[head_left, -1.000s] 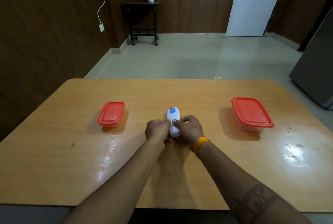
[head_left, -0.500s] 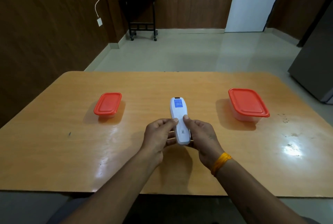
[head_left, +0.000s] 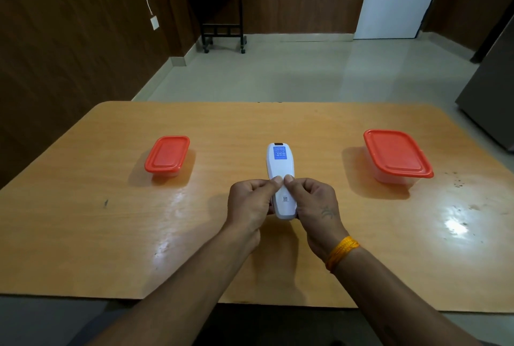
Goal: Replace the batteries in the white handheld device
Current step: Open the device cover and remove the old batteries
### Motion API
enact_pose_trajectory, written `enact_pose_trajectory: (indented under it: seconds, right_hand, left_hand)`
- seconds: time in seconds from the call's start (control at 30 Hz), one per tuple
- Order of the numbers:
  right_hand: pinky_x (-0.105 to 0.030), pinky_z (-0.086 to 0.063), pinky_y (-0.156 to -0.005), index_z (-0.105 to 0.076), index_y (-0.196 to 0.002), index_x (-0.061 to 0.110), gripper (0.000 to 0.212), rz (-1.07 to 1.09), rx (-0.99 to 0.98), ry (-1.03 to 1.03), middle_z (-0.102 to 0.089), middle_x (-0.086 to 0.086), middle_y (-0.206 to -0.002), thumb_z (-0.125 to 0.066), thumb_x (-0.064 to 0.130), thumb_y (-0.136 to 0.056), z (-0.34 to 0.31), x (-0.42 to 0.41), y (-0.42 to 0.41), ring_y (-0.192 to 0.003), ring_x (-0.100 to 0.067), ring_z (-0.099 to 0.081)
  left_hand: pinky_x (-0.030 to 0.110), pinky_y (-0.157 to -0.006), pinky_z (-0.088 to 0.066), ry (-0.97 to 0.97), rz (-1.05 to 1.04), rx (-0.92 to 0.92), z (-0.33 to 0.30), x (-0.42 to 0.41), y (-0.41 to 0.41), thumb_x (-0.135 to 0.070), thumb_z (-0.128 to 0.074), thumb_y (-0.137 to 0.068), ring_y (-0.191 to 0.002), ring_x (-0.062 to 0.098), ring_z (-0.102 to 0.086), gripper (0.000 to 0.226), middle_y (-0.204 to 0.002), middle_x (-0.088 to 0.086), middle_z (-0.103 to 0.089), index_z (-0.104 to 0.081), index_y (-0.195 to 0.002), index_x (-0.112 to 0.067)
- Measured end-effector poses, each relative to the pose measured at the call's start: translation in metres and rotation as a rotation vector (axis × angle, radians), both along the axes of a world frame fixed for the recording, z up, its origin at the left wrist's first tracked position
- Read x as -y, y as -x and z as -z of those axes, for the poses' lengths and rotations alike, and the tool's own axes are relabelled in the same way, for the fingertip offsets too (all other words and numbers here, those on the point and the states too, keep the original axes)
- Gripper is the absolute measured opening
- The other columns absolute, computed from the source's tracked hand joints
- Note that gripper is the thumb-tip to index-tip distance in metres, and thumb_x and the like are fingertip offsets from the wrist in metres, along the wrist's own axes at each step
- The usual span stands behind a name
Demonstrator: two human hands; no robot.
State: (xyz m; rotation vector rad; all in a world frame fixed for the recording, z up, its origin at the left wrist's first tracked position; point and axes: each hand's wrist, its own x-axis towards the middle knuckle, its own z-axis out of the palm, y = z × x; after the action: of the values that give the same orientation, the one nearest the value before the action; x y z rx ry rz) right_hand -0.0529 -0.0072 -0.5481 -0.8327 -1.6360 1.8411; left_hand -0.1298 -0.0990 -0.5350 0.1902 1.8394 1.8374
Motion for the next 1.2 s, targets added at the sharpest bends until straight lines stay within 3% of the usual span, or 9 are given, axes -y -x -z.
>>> enact_pose_trajectory:
  seconds: [0.17, 0.37, 0.5, 0.67, 0.83, 0.9, 1.0, 1.1, 1.2]
  right_hand:
    - [-0.035, -0.063, -0.071, -0.076, -0.096, 0.001, 0.024, -0.006, -0.025, -0.023, -0.079, -0.015, -0.092, -0.070, 0.024, -0.099, 0.002, -0.003, -0.001, -0.080, -0.018, -0.075]
    - [-0.034, -0.061, -0.068, -0.075, -0.093, 0.002, 0.029, 0.021, -0.010, 0.023, -0.079, -0.014, -0.089, -0.071, 0.030, -0.099, 0.001, 0.002, 0.001, -0.074, -0.015, -0.073]
    - [-0.037, -0.059, -0.067, -0.075, -0.088, 0.000, 0.044, 0.051, 0.052, 0.004, -0.078, -0.014, -0.085, -0.071, 0.043, -0.097, 0.003, 0.006, 0.003, -0.074, -0.018, -0.073]
    - [-0.048, -0.060, -0.068, -0.072, -0.085, -0.003, 0.039, 0.058, 0.019, -0.004, -0.074, -0.025, -0.087, -0.069, 0.033, -0.100, 0.004, 0.006, 0.003, -0.074, -0.027, -0.069]
    - [-0.034, -0.060, -0.063, -0.077, -0.089, -0.001, 0.035, 0.015, -0.021, 0.061, -0.078, -0.020, -0.086, -0.067, 0.030, -0.102, 0.000, 0.006, -0.001, -0.072, -0.020, -0.073]
    - [-0.039, -0.062, -0.064, -0.079, -0.091, 0.005, 0.033, -0.047, -0.013, 0.050, -0.080, -0.015, -0.087, -0.067, 0.033, -0.102, -0.003, 0.002, -0.002, -0.079, -0.027, -0.077]
    - [-0.050, -0.063, -0.078, -0.080, -0.095, 0.015, 0.024, -0.062, 0.051, -0.108, -0.080, -0.005, -0.090, -0.070, 0.037, -0.099, -0.003, -0.002, -0.002, -0.087, -0.027, -0.076]
    - [-0.037, -0.060, -0.071, -0.072, -0.110, 0.021, 0.031, 0.075, 0.185, -0.369, -0.072, 0.004, -0.089, -0.075, 0.046, -0.092, -0.004, -0.001, -0.002, -0.083, -0.013, -0.070]
    - [-0.028, -0.051, -0.067, -0.067, -0.106, 0.021, 0.039, 0.086, 0.264, -0.718, -0.065, 0.009, -0.092, -0.077, 0.053, -0.085, -0.002, 0.004, -0.004, -0.082, -0.009, -0.061]
  left_hand:
    - [0.045, -0.084, -0.067, -0.012, 0.003, 0.014, 0.002, 0.000, 0.001, -0.021, -0.077, -0.095, -0.096, 0.032, -0.079, 0.026, -0.103, 0.015, -0.082, -0.078, -0.113, -0.002]
    - [0.039, -0.076, -0.066, -0.027, -0.047, 0.049, 0.000, -0.003, -0.002, -0.032, -0.080, -0.092, -0.084, 0.025, -0.081, 0.027, -0.087, 0.009, -0.083, -0.080, -0.090, -0.006]
    - [0.043, -0.082, -0.067, -0.003, -0.062, 0.048, 0.001, -0.006, -0.006, -0.032, -0.079, -0.094, -0.089, 0.027, -0.081, 0.030, -0.089, 0.008, -0.083, -0.080, -0.091, -0.002]
    - [0.037, -0.075, -0.065, -0.002, -0.082, 0.046, 0.004, -0.008, -0.007, -0.026, -0.079, -0.094, -0.092, 0.030, -0.080, 0.024, -0.095, 0.011, -0.083, -0.078, -0.097, -0.002]
    - [0.037, -0.074, -0.062, -0.036, -0.071, 0.072, 0.002, -0.007, -0.008, -0.026, -0.078, -0.094, -0.090, 0.030, -0.079, 0.023, -0.094, 0.012, -0.083, -0.078, -0.097, -0.003]
    - [0.038, -0.075, -0.061, -0.043, -0.049, 0.113, -0.004, -0.007, -0.006, -0.030, -0.073, -0.097, -0.087, 0.028, -0.077, 0.017, -0.096, 0.010, -0.082, -0.077, -0.094, -0.013]
    - [0.041, -0.079, -0.061, -0.065, -0.037, 0.182, -0.009, -0.006, 0.001, -0.035, -0.067, -0.101, -0.090, 0.027, -0.077, 0.019, -0.101, 0.008, -0.081, -0.076, -0.106, -0.019]
    - [0.042, -0.079, -0.066, -0.094, -0.059, 0.218, -0.006, -0.004, 0.006, -0.030, -0.068, -0.102, -0.094, 0.031, -0.080, 0.015, -0.102, 0.011, -0.082, -0.074, -0.104, -0.017]
    - [0.038, -0.071, -0.067, -0.125, -0.086, 0.231, -0.004, -0.004, 0.008, -0.024, -0.071, -0.101, -0.081, 0.027, -0.082, 0.012, -0.092, 0.012, -0.083, -0.074, -0.095, -0.014]
